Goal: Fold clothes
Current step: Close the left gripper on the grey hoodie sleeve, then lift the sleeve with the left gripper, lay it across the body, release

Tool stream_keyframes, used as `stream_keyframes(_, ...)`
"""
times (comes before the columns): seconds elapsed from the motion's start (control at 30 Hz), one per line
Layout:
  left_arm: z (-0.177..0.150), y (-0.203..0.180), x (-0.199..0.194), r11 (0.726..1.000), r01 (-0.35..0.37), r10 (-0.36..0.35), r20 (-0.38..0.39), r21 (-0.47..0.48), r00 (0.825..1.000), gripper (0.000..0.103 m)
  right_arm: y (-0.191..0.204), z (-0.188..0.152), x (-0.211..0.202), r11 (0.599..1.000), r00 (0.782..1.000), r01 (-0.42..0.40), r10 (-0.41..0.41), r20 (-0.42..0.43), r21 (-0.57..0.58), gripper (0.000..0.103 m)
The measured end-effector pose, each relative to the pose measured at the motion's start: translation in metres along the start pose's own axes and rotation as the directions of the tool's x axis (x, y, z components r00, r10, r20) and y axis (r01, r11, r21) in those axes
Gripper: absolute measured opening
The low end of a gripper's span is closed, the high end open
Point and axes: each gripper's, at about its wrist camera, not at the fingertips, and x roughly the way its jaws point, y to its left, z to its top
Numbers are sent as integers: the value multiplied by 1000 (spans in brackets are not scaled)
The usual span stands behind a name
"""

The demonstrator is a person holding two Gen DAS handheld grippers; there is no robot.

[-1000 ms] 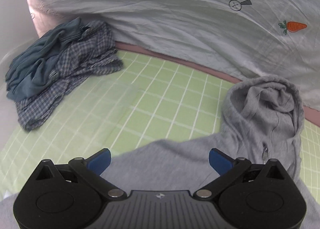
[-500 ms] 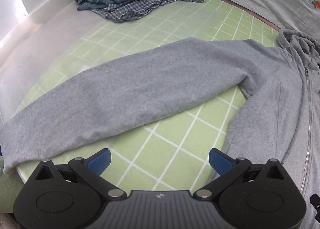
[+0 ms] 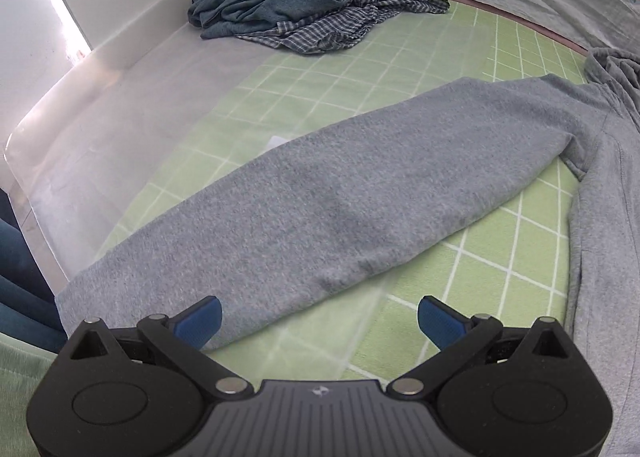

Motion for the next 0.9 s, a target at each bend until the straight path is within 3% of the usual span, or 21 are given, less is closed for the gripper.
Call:
stream_keyframes(0.1, 1, 4, 4, 1000, -11, 11, 15, 19, 1000, 99, 2, -1, -1, 1000, 1000, 16, -16, -3, 21, 103)
stream_keyframes(0.27, 5, 10, 9, 1000, 25, -25, 27, -8, 999, 79, 2, 0, 0, 999, 999, 31, -30, -20, 38, 103)
stream_keyframes(0.4, 10, 9, 13, 999, 43, -43, 38, -8, 998, 74, 2, 2, 1, 999, 999, 29, -28, -35, 41, 103)
stream_keyframes(0.5, 16, 7, 13, 996, 82, -81, 48, -25, 996, 49, 2, 5, 2, 999, 999, 25, -24, -46, 39, 103)
stream_keyframes(0.57, 21, 4, 14, 996, 82, -79, 52, -44, 996, 20, 1, 7, 3, 999, 998, 22, -20, -58, 37, 103)
stream_keyframes(0.6, 24, 3, 14, 996, 75, -72, 53, -54, 996, 15, 1, 8, 3, 999, 998, 19, -17, -66, 35, 103)
stream_keyframes(0.73, 37, -2, 14, 993, 64, -58, 66, -99, 996, 6, -4, 15, 7, 999, 997, 15, -13, -81, 35, 103)
stream_keyframes(0.9, 60, -16, 1, 990, 98, -84, 131, -105, 988, 5, -23, 23, 9, 993, 997, 40, -33, -67, 112, 102)
